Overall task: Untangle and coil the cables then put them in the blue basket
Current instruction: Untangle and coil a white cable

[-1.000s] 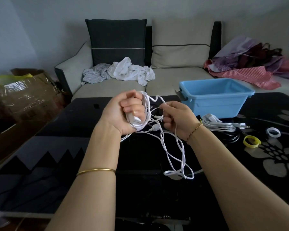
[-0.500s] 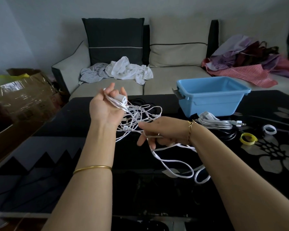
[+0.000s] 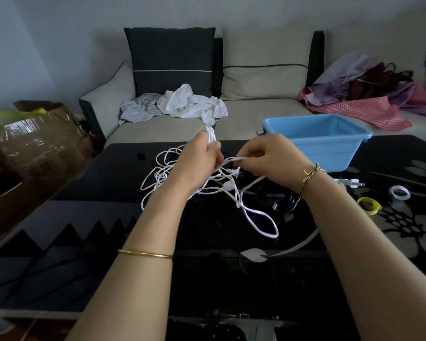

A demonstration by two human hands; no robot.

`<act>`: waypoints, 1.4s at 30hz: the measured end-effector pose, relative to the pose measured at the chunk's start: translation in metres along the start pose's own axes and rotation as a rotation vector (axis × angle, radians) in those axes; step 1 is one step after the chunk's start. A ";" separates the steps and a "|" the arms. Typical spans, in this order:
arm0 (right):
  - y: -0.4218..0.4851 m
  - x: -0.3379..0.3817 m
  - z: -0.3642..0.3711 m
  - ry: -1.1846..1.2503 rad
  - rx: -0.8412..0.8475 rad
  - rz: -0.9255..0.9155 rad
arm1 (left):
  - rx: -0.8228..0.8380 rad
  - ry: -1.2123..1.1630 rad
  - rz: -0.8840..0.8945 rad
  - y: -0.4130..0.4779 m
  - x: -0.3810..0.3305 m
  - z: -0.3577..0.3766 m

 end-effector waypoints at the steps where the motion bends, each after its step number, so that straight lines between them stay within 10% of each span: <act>1: 0.001 -0.004 -0.003 -0.022 -0.060 0.007 | 0.043 0.024 -0.008 0.000 0.000 0.002; 10: 0.007 -0.023 -0.014 -0.189 -0.378 0.009 | 0.486 -0.124 -0.219 -0.020 0.002 0.023; 17: 0.006 -0.033 -0.015 -0.065 -0.462 0.032 | 0.412 -0.782 -0.413 -0.015 0.002 0.007; 21: 0.009 -0.046 0.011 0.090 -0.109 0.192 | 0.320 -1.144 -0.485 -0.012 0.003 0.001; 29: -0.011 -0.094 0.055 -0.375 0.658 0.666 | -0.083 -1.536 -0.341 -0.001 0.003 -0.034; 36: -0.006 -0.083 0.054 -0.471 0.664 0.475 | 0.038 -1.118 -0.477 -0.006 0.010 -0.021; 42: 0.006 -0.061 0.022 0.401 0.249 0.543 | 0.095 -0.977 -0.508 -0.004 0.006 -0.004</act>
Point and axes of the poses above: each hand's wrist, its own y-axis towards the middle knuckle, its own z-axis out of the palm, x = y × z, the point moved 5 cm from there along y, towards the middle knuckle, and after that the axes turned 5 degrees about z, right-handed, at the moved point
